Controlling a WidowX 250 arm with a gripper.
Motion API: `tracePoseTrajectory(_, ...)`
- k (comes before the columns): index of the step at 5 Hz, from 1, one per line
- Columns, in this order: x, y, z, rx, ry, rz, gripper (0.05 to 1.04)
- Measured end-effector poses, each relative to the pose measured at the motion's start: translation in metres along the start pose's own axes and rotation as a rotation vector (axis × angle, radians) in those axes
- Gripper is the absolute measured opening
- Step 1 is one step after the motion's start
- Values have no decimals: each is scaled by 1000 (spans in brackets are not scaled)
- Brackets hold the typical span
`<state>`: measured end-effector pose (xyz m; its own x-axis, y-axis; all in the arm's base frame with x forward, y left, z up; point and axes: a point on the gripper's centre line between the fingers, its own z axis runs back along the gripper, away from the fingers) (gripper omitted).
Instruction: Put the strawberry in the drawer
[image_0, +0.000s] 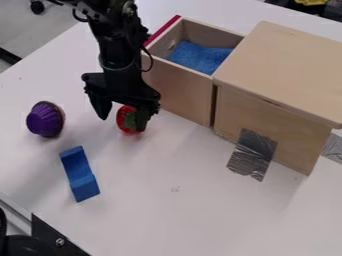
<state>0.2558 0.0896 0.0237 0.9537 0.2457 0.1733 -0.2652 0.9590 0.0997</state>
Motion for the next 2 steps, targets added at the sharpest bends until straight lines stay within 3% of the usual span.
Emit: tracePoseTrajectory(2, -3, 9, -9, 5, 13, 35, 999)
